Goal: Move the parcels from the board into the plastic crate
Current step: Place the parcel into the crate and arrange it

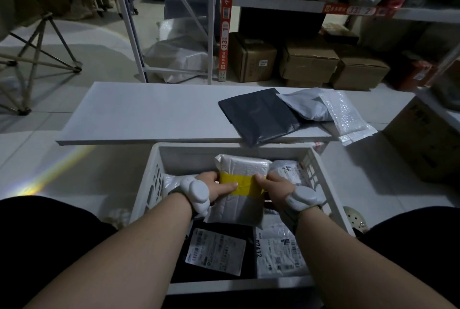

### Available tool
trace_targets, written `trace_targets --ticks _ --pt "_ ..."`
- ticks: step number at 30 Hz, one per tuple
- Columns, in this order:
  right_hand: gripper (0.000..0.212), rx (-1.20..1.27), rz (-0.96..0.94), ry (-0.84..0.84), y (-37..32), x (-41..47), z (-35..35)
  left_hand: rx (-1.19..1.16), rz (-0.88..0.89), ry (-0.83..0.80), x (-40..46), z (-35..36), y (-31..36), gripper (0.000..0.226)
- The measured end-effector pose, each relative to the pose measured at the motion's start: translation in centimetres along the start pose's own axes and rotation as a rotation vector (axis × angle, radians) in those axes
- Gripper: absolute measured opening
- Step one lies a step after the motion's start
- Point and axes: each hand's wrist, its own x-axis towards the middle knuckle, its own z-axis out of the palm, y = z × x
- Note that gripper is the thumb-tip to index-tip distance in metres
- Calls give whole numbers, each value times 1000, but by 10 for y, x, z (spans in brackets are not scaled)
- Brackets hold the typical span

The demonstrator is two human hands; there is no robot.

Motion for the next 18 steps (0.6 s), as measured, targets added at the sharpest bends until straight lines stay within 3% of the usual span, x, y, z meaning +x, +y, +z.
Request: trace_targets --ticks 9,18 --pt "50 -10 -31 74 0 -10 2 166 48 57 -5 -11 3 34" --pt "19 163 -40 129 2 -10 0 310 82 99 -8 -14 7 42"
